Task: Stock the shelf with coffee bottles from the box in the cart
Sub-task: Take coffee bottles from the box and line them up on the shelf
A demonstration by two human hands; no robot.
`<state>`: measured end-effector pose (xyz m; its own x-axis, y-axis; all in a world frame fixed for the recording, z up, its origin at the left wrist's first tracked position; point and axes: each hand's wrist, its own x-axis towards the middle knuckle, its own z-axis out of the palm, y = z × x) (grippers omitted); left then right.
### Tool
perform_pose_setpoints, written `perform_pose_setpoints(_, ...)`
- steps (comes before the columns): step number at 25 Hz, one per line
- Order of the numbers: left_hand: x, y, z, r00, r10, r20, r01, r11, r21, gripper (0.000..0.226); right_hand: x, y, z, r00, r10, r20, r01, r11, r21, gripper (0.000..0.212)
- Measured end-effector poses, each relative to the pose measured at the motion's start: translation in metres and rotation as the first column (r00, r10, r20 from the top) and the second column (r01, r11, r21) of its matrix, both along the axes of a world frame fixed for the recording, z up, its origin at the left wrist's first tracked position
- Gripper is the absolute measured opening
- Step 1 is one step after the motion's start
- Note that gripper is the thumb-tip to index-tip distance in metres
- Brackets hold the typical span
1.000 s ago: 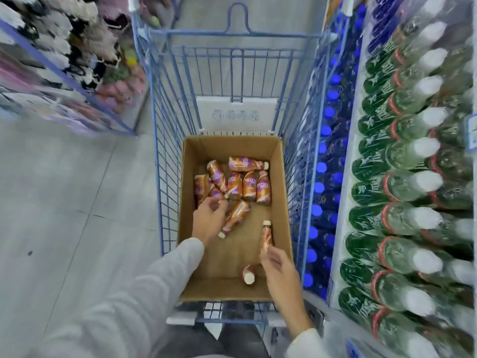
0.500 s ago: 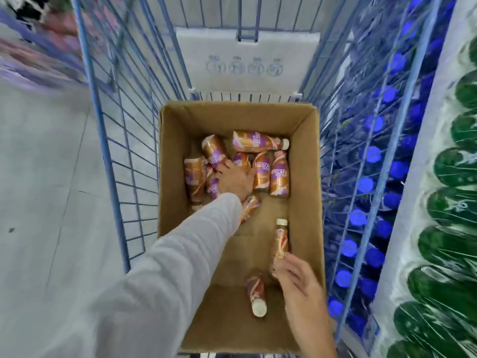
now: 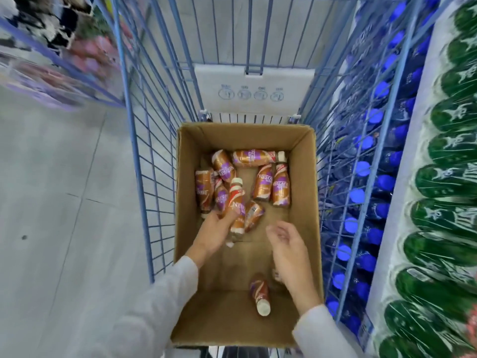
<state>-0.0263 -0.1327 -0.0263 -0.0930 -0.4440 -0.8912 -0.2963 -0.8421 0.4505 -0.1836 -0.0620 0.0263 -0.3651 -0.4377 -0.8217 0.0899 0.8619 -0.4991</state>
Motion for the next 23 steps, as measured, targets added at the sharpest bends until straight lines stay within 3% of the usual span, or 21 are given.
perform_pose_setpoints(4,0.023,0.029,0.055,0.976,0.207,-0.062,-0.202,0.977,0.071,0.054,-0.003,-0.065,-0.056,0.981,0.154,-0.114,-0.156,0.988,-0.009,0.037)
perform_pose_setpoints(7,0.039,0.037,0.078,0.966,0.246,-0.074,-0.245,0.969,0.025,0.054,-0.002,-0.100,-0.119,0.948,0.251,-0.198,-0.232,0.966,0.112,0.052)
perform_pose_setpoints(12,0.064,0.047,0.092,0.937,0.349,0.022,-0.350,0.937,0.024,0.065,0.016,-0.128,-0.186,0.980,0.108,-0.170,-0.050,0.949,0.311,0.083)
perform_pose_setpoints(14,0.073,0.044,0.095,0.930,0.368,0.024,-0.368,0.930,0.013,0.089,0.027,-0.135,-0.198,0.975,0.027,-0.218,0.042,0.950,0.308,0.089)
perform_pose_setpoints(16,0.083,0.045,0.094,0.928,0.368,0.054,-0.368,0.930,-0.002,0.089,0.031,-0.138,-0.198,0.973,-0.084,-0.214,0.145,0.945,0.292,0.090)
perform_pose_setpoints(17,0.086,0.046,0.096,0.928,0.369,0.056,-0.369,0.929,-0.004,0.074,0.029,-0.135,-0.195,0.972,-0.163,-0.167,0.205,0.939,0.276,0.088)
perform_pose_setpoints(19,0.093,0.046,0.103,0.928,0.371,0.029,-0.371,0.929,-0.006,0.055,0.021,-0.115,-0.180,0.937,-0.343,0.069,0.319,0.919,0.231,0.088)
perform_pose_setpoints(21,0.099,0.045,0.116,0.946,0.325,-0.010,-0.325,0.945,-0.024,0.053,0.019,-0.085,-0.136,0.873,-0.416,0.255,0.380,0.908,0.178,0.087)
perform_pose_setpoints(23,0.104,0.044,0.135,0.966,0.252,-0.057,-0.255,0.965,-0.057,0.057,0.029,-0.054,-0.080,0.806,-0.474,0.354,0.473,0.876,0.095,0.061)
